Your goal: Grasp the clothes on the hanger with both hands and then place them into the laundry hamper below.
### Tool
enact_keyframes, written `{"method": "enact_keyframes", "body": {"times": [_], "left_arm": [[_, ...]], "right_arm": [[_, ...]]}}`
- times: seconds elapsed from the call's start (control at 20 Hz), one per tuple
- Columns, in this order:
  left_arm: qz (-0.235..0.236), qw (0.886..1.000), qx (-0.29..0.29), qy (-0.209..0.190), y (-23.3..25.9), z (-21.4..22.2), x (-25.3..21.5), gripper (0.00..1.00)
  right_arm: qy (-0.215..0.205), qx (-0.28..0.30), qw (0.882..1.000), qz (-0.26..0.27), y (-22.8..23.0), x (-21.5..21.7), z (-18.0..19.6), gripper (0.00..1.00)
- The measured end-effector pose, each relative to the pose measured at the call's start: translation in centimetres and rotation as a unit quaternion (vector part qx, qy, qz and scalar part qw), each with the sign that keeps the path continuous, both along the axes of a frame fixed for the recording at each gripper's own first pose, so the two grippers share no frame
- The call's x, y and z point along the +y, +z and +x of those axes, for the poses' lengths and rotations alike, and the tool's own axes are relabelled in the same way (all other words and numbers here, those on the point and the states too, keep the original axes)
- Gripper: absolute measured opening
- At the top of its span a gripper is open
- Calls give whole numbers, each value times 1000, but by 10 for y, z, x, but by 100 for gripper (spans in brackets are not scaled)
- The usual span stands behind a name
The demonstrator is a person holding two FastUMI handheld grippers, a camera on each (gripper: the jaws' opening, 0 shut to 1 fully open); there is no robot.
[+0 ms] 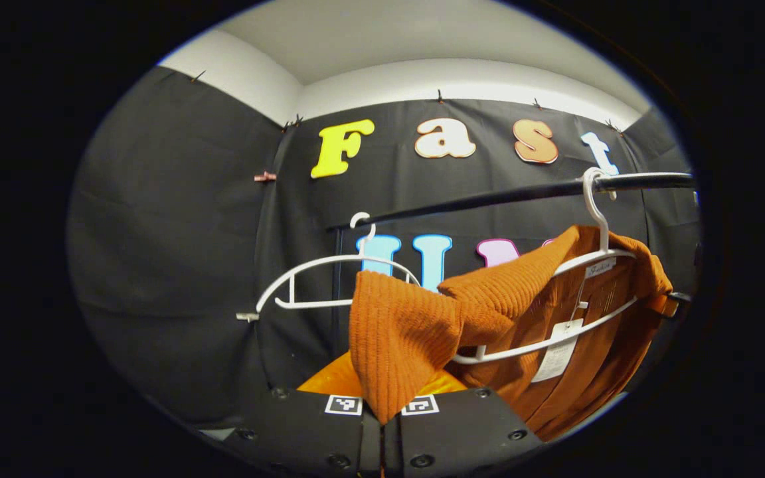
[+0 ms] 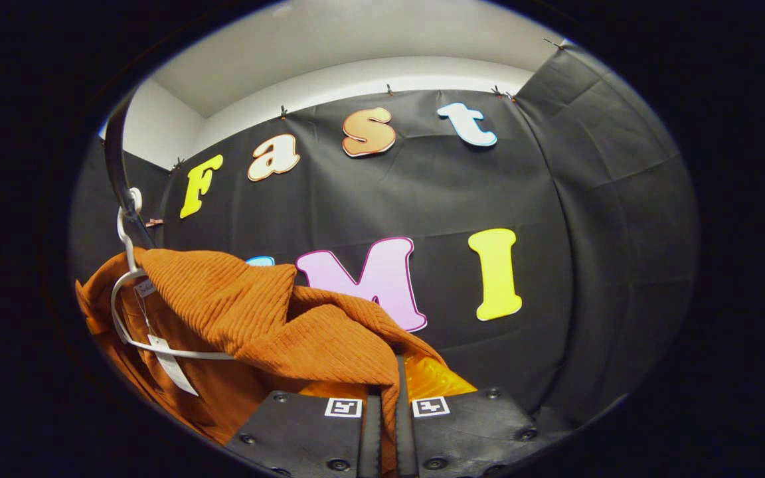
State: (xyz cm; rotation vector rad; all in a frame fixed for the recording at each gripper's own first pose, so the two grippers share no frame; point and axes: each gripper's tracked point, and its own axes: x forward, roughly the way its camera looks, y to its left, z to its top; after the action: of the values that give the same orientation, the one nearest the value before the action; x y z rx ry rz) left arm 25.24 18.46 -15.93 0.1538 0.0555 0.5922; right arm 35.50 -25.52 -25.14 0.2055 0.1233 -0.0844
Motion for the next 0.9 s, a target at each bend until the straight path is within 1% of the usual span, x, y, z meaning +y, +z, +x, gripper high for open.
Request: {"method": "enact_keyframes", "body": {"times": [0.05,0.1,0.2,0.3,0.35,0.4,0.5,0.55,0.6,0.65,0.7,0.75,0.85,0.9], "left_arm": [[15,1000,-1,-4,10,4,3,7],[30,1000,-2,-6,18,7,6,7],[53,998,-9,-20,37,15,8,7],[69,997,-8,-44,51,29,11,7],[76,995,-2,-57,55,37,13,7],[84,994,7,-73,56,44,13,7],[83,991,35,-103,47,57,19,7],[70,990,47,-115,37,62,24,7],[39,990,60,-122,24,66,29,7],[-4,989,72,-126,9,66,33,7],[-44,987,80,-130,-5,66,37,7],[-71,986,83,-126,-20,67,50,7],[-99,985,82,-114,-38,62,67,7],[-108,984,84,-111,-48,59,71,7]], "right_arm": [[0,-10,1000,-4,8,-3,5,8],[0,-20,1000,-3,18,-6,9,13],[-8,-38,999,1,33,-15,16,13],[-14,-50,999,-2,45,-23,26,13],[-12,-55,998,-4,51,-23,29,8],[-10,-59,998,-11,56,-23,31,13],[-2,-68,997,-27,60,-22,42,13],[6,-63,998,-29,55,-20,50,13],[15,-53,998,-24,46,-18,56,12],[23,-39,999,-22,36,-16,62,13],[30,-25,999,-22,26,-15,65,17],[42,-16,999,-21,17,-11,67,12],[67,2,997,-25,-2,2,67,13],[83,8,996,-23,-11,12,63,9]]}}
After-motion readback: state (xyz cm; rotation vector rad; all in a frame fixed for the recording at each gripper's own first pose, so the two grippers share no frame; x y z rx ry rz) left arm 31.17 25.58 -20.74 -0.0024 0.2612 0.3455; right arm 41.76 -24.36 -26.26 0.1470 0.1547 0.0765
